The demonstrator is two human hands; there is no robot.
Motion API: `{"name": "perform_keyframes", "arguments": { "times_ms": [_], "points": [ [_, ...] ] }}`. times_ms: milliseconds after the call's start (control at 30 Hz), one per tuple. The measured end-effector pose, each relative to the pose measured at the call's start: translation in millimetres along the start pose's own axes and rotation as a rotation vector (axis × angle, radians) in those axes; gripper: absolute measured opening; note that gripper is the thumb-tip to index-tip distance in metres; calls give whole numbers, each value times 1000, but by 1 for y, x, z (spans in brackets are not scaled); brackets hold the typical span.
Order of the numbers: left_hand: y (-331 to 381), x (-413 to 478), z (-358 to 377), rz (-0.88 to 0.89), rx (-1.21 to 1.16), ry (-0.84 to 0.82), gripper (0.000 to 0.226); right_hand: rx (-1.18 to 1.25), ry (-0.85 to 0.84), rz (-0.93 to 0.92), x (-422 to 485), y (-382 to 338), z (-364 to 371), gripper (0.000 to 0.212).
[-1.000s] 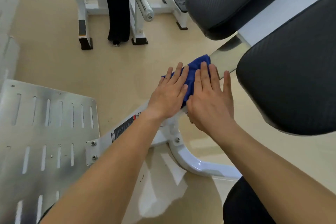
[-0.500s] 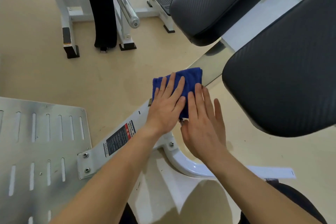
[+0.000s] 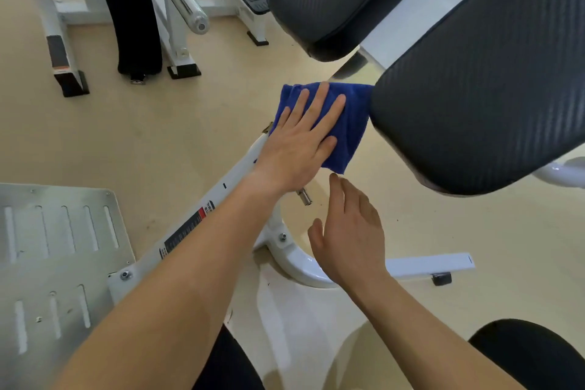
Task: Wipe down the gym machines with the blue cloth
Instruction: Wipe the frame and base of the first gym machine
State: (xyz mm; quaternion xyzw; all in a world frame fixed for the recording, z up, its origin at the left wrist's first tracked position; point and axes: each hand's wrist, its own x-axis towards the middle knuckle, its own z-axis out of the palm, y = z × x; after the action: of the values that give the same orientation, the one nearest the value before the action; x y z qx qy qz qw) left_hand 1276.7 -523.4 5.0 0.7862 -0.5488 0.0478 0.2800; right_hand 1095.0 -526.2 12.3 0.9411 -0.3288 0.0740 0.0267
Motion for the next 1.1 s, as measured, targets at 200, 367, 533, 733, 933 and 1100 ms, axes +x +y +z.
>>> {"name": "perform_keyframes", "arguments": {
  "times_ms": [200, 367, 533, 733, 933, 1100],
  "points": [
    [6, 13, -15, 16, 42, -46, 58, -33, -2, -17, -8, -1, -17, 67],
    [14, 39, -24, 76, 37, -20, 57, -77, 4, 22, -3, 13, -22, 59],
    [-2, -7, -14, 28, 112, -90, 60, -46, 10, -8, -7, 2, -22, 56],
    [13, 27, -26, 46, 63, -38, 59, -43, 55, -26, -5, 9, -23, 57],
    [-4, -38, -13, -8, 90, -69, 57, 136, 18, -28, -7, 5, -9, 65],
    [-3, -68, -16, -104, -42, 36, 50, 491, 96, 27, 1, -16, 1, 71]
  ]
}}
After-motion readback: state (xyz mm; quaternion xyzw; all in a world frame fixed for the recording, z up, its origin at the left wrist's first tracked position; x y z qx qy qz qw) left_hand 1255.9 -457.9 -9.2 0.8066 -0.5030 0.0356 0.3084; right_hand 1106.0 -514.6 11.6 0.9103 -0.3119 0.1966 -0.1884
